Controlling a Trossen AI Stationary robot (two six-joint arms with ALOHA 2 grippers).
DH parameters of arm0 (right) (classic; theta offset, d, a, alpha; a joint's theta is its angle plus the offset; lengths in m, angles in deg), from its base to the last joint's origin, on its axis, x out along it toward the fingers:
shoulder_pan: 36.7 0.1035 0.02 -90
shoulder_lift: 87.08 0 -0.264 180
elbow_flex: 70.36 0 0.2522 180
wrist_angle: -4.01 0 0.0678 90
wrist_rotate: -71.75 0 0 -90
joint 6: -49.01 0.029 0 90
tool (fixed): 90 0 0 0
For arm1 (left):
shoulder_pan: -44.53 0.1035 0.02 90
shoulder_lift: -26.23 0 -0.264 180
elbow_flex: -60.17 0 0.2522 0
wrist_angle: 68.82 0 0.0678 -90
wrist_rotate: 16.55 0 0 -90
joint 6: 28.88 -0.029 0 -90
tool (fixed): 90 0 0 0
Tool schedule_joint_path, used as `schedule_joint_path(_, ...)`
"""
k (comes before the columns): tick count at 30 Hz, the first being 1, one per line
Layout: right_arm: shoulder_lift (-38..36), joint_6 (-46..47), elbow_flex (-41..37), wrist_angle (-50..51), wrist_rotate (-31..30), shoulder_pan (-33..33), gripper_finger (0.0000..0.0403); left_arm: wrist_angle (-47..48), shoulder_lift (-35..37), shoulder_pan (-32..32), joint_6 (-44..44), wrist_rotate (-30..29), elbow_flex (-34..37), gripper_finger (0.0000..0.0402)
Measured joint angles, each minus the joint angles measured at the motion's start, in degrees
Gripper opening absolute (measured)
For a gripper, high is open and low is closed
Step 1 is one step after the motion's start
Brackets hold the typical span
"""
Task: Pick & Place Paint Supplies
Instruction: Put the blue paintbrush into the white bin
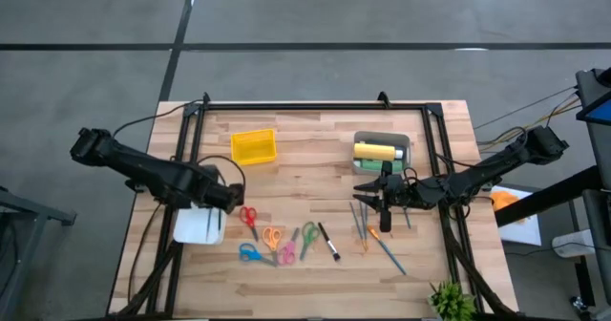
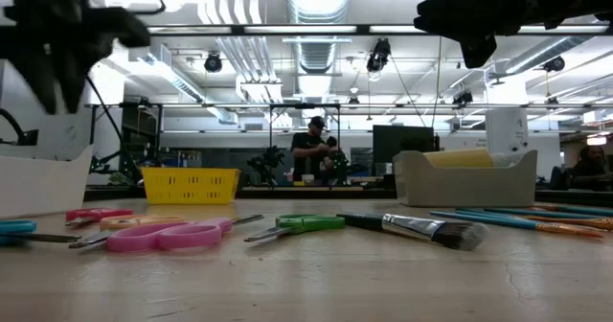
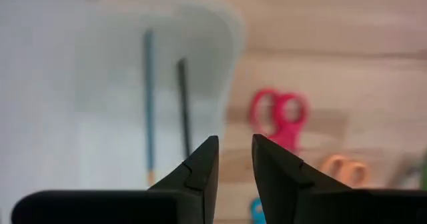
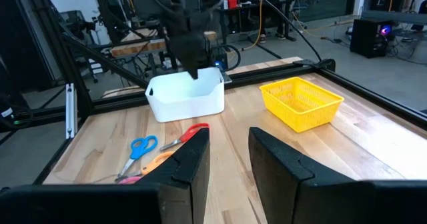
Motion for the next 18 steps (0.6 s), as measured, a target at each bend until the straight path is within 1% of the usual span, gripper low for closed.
schedule_joint_path(3,0.0,0.0,0.0,0.0,0.0,-0.01,0.0102,-2.16,0.0,-0.02,-4.89,-6.33,-1.15,0.0093)
schedule_joint_path(5,0.0,-0.01,0.0,0.0,0.0,-0.01,0.0102,-4.51,0.0,-0.02,-8.36,-9.18,-1.33,0.0093)
schedule_joint_path(9,0.0,0.0,0.0,0.0,0.0,-0.02,0.0102,-9.61,-0.07,-0.04,-13.73,-11.53,-0.83,0.0093)
schedule_joint_path(13,0.0,0.0,0.0,0.0,-0.01,-0.01,0.0102,-14.69,-0.73,-0.04,-18.68,-15.45,-0.81,0.0093)
schedule_joint_path(16,0.0,0.0,0.0,0.0,0.0,0.0,0.0102,-19.31,-1.51,-0.04,-25.17,-19.46,-0.81,0.0093)
schedule_joint_path(18,0.0,0.0,0.0,-0.02,0.0,0.0,0.0102,-22.98,-2.42,-0.04,-31.89,-23.2,-0.78,0.0093)
